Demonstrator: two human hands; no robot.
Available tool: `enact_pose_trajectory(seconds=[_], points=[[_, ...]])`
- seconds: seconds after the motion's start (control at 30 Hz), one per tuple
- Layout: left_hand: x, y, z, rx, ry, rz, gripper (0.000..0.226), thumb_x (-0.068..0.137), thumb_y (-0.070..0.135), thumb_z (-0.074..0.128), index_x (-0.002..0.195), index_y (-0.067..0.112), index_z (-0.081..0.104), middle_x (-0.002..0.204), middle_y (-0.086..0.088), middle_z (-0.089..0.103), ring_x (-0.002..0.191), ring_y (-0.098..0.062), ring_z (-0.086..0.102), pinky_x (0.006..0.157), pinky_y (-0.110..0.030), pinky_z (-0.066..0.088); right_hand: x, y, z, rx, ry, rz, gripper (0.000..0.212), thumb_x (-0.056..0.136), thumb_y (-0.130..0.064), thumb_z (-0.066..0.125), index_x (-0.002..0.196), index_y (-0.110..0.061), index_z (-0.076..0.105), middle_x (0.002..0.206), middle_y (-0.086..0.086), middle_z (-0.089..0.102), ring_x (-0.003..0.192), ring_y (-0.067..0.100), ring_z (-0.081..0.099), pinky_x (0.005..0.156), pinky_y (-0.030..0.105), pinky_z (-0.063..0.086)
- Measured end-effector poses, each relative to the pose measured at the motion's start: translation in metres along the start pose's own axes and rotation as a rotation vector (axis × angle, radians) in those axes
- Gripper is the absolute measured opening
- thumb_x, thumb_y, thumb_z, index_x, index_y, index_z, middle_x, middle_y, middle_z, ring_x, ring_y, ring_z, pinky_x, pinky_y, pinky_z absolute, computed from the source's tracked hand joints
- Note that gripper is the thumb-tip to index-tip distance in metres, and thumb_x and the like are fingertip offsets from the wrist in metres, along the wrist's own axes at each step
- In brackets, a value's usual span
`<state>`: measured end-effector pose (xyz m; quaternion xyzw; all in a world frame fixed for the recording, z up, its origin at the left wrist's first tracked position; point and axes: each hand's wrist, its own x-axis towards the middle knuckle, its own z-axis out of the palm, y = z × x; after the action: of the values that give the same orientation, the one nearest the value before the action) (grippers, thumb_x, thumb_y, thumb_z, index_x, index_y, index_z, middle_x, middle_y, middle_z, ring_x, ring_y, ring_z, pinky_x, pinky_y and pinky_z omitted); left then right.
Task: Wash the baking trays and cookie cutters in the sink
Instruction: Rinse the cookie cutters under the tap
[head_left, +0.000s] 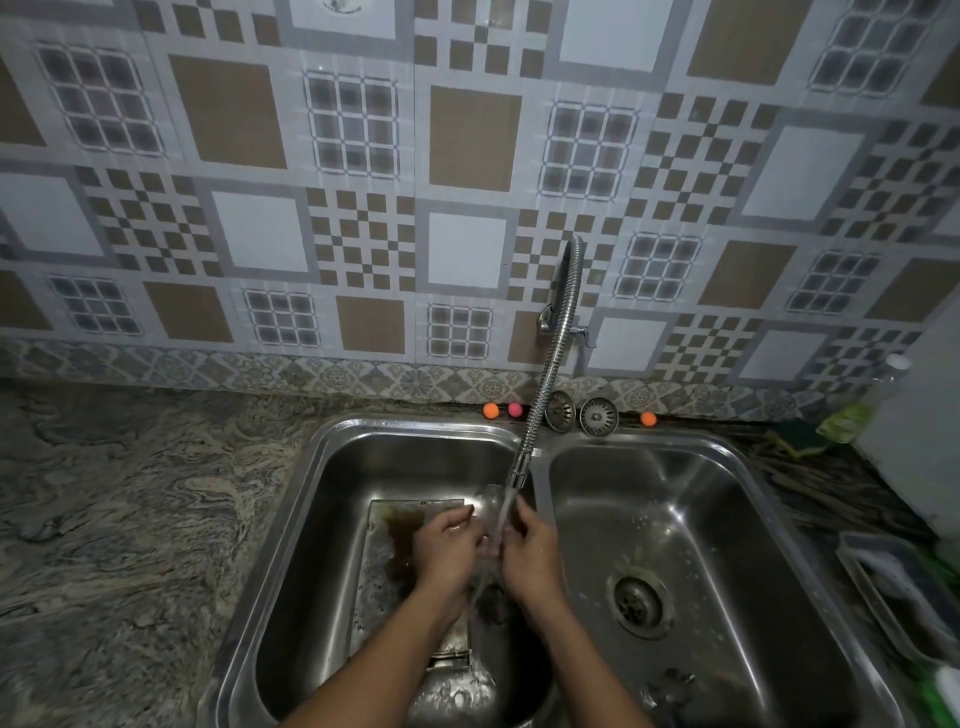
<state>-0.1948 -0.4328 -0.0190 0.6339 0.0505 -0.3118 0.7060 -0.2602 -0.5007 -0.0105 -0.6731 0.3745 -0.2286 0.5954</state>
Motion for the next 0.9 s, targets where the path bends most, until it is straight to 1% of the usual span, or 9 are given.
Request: enact_pose_trajectory(seconds=[0.1, 0.23, 0.4, 0.5, 0.57, 0.63, 0.73, 0.8, 0.9], points=[[0.012, 0.0, -0.001, -0.139, 0.11, -0.052, 0.014, 0.085, -0.002, 0.07, 0.098, -0.003, 0.066, 0.079, -0.023, 0.069, 0.046, -0.022, 0.057, 0.038, -0.024, 0.044, -0.01, 0.003, 0.003, 0.168, -0.114, 0.002, 0.03, 0.091, 0.016, 0.048, 0.099, -0.006, 0.067, 0.077, 0.012, 0.066, 0.055, 0.009, 0.057, 0.05, 0.018, 0.047], [0.011, 0.001, -0.002, -0.046, 0.107, -0.021, 0.006, 0.084, 0.001, 0.072, 0.089, -0.002, 0.069, 0.081, -0.024, 0.073, 0.047, -0.023, 0.06, 0.042, -0.026, 0.048, -0.014, 0.001, 0.006, 0.193, -0.041, -0.079, 0.017, 0.095, -0.002, 0.056, 0.083, -0.009, 0.066, 0.06, -0.002, 0.063, 0.051, 0.006, 0.055, 0.049, 0.02, 0.043], [0.002, -0.01, 0.003, 0.399, -0.132, 0.087, 0.03, 0.091, 0.008, 0.065, 0.062, 0.005, 0.065, 0.05, -0.008, 0.059, 0.038, -0.015, 0.051, 0.043, -0.025, 0.04, 0.001, -0.001, 0.003, -0.089, 0.2, -0.174, 0.047, 0.098, -0.036, 0.053, 0.062, -0.005, 0.051, 0.052, -0.002, 0.047, 0.048, 0.005, 0.043, 0.048, 0.026, 0.034], [0.006, -0.004, 0.009, 0.504, -0.128, 0.21, 0.035, 0.093, 0.018, 0.064, 0.058, 0.01, 0.067, 0.053, -0.004, 0.064, 0.048, -0.012, 0.057, 0.049, -0.034, 0.046, 0.001, -0.002, 0.006, -0.127, 0.189, -0.198, 0.041, 0.102, -0.031, 0.044, 0.066, -0.015, 0.055, 0.06, -0.002, 0.057, 0.056, 0.007, 0.052, 0.054, 0.029, 0.041], [0.01, 0.008, 0.018, 0.498, -0.169, 0.211, 0.029, 0.095, 0.02, 0.061, 0.069, 0.012, 0.071, 0.055, -0.001, 0.067, 0.049, -0.012, 0.062, 0.051, -0.031, 0.053, 0.002, -0.006, 0.001, 0.06, 0.241, -0.103, 0.039, 0.103, -0.029, 0.041, 0.073, -0.012, 0.06, 0.065, 0.001, 0.063, 0.058, 0.011, 0.058, 0.053, 0.025, 0.046], [0.014, 0.013, 0.027, 0.457, -0.206, 0.207, 0.018, 0.093, 0.012, 0.063, 0.079, 0.01, 0.074, 0.057, -0.006, 0.066, 0.046, -0.02, 0.059, 0.052, -0.038, 0.053, 0.01, -0.003, -0.011, 0.39, 0.264, 0.191, 0.04, 0.104, -0.032, 0.039, 0.074, -0.011, 0.055, 0.055, 0.001, 0.056, 0.046, 0.013, 0.052, 0.039, 0.02, 0.04], [0.003, 0.009, 0.046, 0.357, -0.276, 0.184, 0.008, 0.086, 0.006, 0.071, 0.09, 0.012, 0.076, 0.062, -0.006, 0.068, 0.045, -0.013, 0.055, 0.047, -0.022, 0.046, 0.018, 0.007, -0.042, 0.812, 0.24, 0.535, 0.044, 0.102, -0.046, 0.035, 0.07, -0.017, 0.045, 0.055, 0.004, 0.043, 0.037, 0.013, 0.041, 0.03, 0.017, 0.03], [-0.012, 0.004, 0.069, 0.314, -0.351, 0.142, 0.01, 0.084, 0.002, 0.073, 0.089, 0.01, 0.073, 0.064, -0.003, 0.069, 0.043, -0.007, 0.057, 0.045, -0.02, 0.048, 0.026, 0.017, -0.07, 0.804, 0.281, 0.557, 0.049, 0.101, -0.05, 0.034, 0.074, -0.013, 0.049, 0.065, 0.01, 0.05, 0.043, 0.017, 0.045, 0.031, 0.019, 0.037], [-0.023, -0.007, 0.104, 0.285, -0.387, 0.11, 0.012, 0.085, -0.004, 0.069, 0.089, 0.008, 0.069, 0.068, -0.006, 0.067, 0.043, -0.009, 0.057, 0.046, -0.021, 0.049, 0.039, 0.032, -0.115, 0.409, 0.393, 0.451, 0.049, 0.099, -0.052, 0.04, 0.091, -0.01, 0.064, 0.082, 0.013, 0.066, 0.064, 0.025, 0.062, 0.053, 0.031, 0.054]])
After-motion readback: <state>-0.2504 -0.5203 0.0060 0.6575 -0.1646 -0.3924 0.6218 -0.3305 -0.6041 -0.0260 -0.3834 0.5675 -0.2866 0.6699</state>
